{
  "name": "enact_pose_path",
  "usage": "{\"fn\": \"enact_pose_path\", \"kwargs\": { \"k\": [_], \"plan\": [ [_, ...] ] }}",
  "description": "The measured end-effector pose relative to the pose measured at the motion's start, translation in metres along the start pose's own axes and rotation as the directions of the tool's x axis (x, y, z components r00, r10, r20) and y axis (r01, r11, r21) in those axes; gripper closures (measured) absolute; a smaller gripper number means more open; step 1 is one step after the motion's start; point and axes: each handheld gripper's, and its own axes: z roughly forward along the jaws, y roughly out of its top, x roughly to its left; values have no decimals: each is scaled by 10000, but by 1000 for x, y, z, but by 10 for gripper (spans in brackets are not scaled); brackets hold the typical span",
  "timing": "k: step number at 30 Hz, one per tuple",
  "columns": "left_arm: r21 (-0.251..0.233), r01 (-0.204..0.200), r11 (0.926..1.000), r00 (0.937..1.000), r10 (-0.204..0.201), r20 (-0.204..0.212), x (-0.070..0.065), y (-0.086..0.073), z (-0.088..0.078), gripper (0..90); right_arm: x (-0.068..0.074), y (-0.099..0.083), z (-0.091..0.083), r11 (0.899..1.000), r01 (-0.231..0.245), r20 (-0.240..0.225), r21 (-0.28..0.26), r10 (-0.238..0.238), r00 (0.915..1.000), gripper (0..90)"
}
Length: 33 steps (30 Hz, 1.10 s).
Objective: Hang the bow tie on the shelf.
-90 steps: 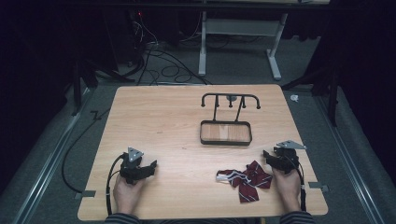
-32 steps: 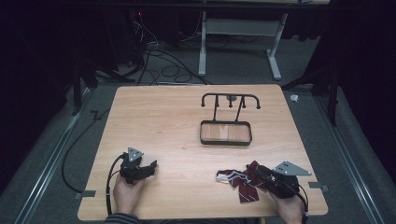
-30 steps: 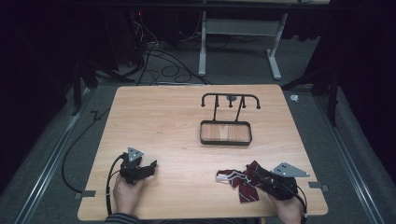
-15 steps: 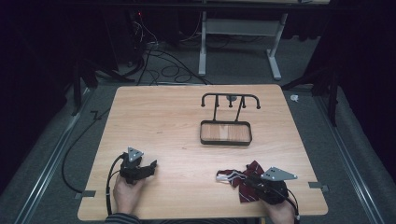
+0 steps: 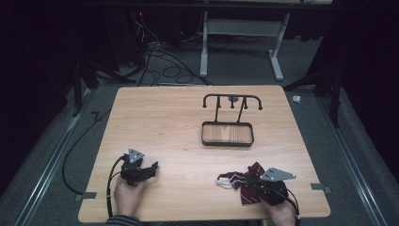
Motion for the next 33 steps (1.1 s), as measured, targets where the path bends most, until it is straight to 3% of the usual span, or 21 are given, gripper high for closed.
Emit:
{"fn": "enact_pose_path", "kwargs": {
  "k": [7,19,33],
  "plan": [
    [-12,30,10000,10000,-30,6,0,0,0,286,-2,8,-4,9997,46,-50,-232,-47,10000,900],
    [-24,36,10000,10000,-36,29,0,0,0,287,-6,40,-27,9924,369,-112,-1172,-385,9992,900],
    [-43,75,10000,10000,-75,50,1,0,0,287,-7,86,-49,9717,1180,317,-2046,-1139,9930,900]
  ]
}}
